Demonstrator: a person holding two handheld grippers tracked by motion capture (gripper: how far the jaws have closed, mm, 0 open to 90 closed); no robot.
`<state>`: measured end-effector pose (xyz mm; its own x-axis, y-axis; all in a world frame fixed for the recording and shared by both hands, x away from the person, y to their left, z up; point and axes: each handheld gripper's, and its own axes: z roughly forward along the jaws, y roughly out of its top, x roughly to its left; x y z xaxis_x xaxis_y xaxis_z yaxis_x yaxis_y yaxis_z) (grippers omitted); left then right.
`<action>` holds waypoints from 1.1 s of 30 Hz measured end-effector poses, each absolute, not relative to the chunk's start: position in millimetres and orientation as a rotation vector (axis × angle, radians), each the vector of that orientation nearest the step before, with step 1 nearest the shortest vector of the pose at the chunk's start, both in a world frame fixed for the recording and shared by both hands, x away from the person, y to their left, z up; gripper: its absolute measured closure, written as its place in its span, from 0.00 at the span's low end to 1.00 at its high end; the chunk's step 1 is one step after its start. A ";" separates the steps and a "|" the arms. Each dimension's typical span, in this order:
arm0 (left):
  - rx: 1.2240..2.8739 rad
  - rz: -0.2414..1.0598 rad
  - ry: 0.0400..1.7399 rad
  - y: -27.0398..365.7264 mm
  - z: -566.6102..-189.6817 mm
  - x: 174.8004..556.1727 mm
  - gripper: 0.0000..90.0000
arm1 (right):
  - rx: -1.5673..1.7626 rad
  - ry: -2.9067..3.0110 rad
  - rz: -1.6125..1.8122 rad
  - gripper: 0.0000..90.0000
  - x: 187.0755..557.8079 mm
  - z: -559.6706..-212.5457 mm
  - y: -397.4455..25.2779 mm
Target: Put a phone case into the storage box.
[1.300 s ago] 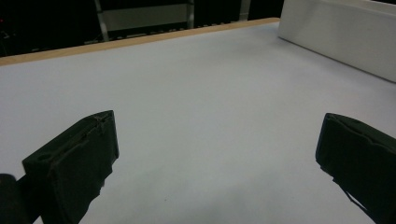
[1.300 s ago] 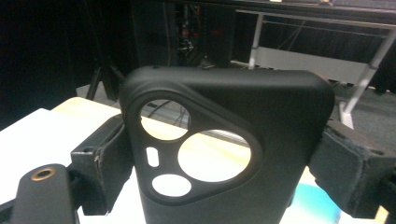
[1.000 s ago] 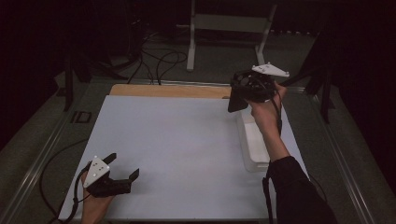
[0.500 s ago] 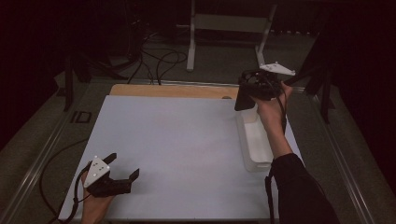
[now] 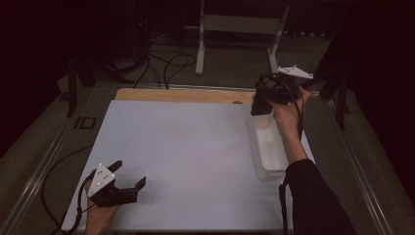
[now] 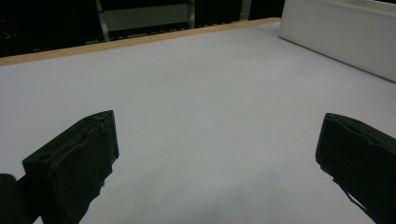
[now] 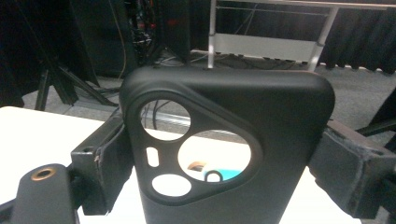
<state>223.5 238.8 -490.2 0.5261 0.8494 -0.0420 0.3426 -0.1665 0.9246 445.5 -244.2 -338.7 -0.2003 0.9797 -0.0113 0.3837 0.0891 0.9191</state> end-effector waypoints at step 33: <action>1.744 0.628 1.010 239.0 -490.3 223.7 0.00 | 1.487 1.664 1.040 0.15 462.5 -379.2 -261.3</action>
<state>223.7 239.0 -490.3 0.5194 0.8537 -0.0382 0.3430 -0.1673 0.9243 462.5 -261.3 -379.2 -0.1297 0.9911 0.0292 0.4605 0.0342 0.8870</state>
